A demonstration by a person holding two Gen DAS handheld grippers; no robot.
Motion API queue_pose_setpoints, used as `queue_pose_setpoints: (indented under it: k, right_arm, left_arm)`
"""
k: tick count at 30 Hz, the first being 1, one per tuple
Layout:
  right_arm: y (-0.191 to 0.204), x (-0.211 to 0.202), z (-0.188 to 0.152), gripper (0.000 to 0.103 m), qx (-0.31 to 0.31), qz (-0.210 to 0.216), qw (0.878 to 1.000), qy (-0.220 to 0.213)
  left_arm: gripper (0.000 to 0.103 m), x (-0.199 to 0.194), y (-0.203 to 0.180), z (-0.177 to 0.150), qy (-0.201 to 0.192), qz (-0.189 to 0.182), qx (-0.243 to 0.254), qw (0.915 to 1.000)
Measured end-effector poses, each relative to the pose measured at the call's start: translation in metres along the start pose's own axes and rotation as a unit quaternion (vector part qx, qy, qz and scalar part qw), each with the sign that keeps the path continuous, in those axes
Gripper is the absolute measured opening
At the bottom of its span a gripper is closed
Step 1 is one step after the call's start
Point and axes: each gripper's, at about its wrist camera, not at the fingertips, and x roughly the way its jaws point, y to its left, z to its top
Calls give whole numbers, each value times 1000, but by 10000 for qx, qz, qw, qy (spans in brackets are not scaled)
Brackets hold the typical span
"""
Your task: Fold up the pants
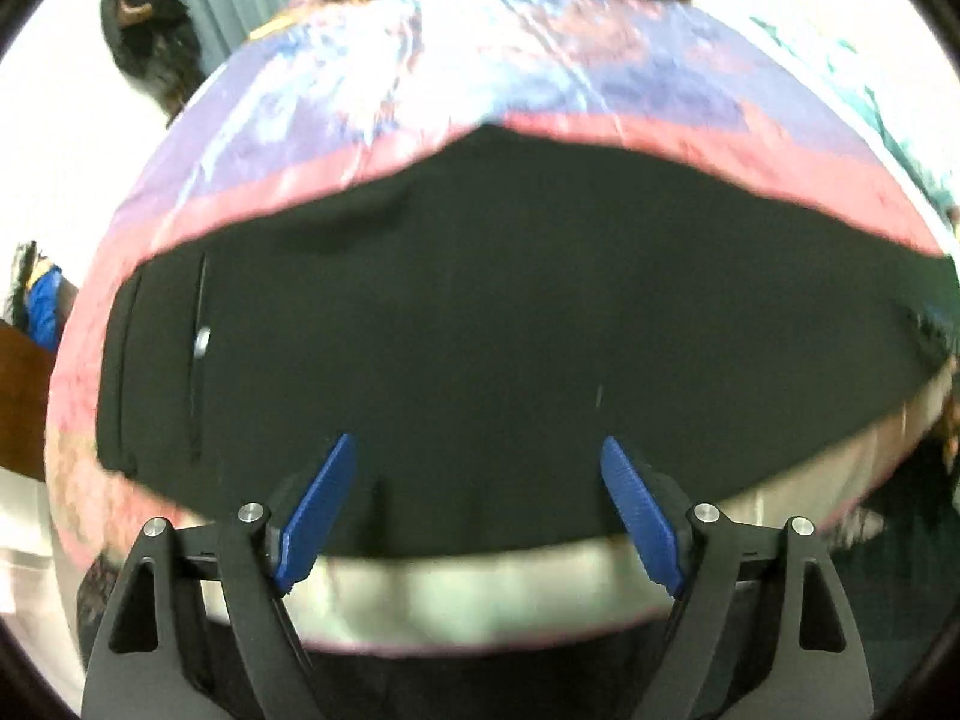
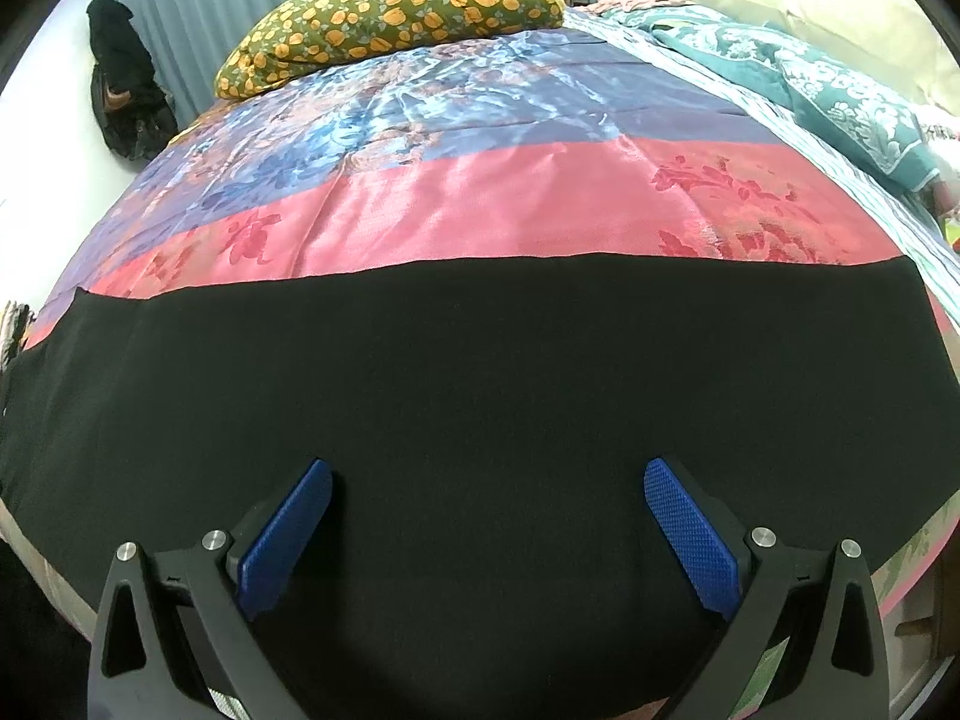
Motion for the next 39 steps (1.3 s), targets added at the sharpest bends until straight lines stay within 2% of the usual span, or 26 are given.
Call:
queue_pose_setpoints:
  k: [3, 5, 6, 9, 12, 15, 25, 34, 39]
  right_arm:
    - [0, -1, 0, 103, 7, -31, 10000, -12]
    - [0, -1, -1, 103, -1, -9, 10000, -19]
    - [0, -2, -1, 103, -19, 10, 10000, -21]
    - [-1, -4, -3, 103, -62, 76, 9999, -30]
    - [-2, -4, -4, 103, -93, 104, 9999, -50]
    - [-1, -3, -4, 103, -84, 76, 9999, -42]
    - [-1, -4, -5, 103, -90, 66, 9999, -67]
    - [-1, -4, -5, 103, -93, 49, 9999, -89]
    - [0, -4, -6, 103, -99, 62, 9999, -121]
  left_arm:
    - [86, 19, -15, 8, -178, 149, 119, 9997]
    - [85, 48, -26, 4, 273, 458, 475, 9974]
    - [85, 47, -24, -2, 201, 446, 392, 9980]
    - [85, 30, -8, -17, 427, 277, 28, 9987]
    - [86, 14, -2, -32, 420, 308, 27, 9986]
    - [88, 2, -11, -36, 293, 407, 129, 9987]
    - [89, 4, -59, -5, -23, 959, 538, 9939]
    - [90, 4, -69, -2, -21, 1060, 636, 9923]
    - [90, 8, -80, 4, -57, 839, 522, 9951]
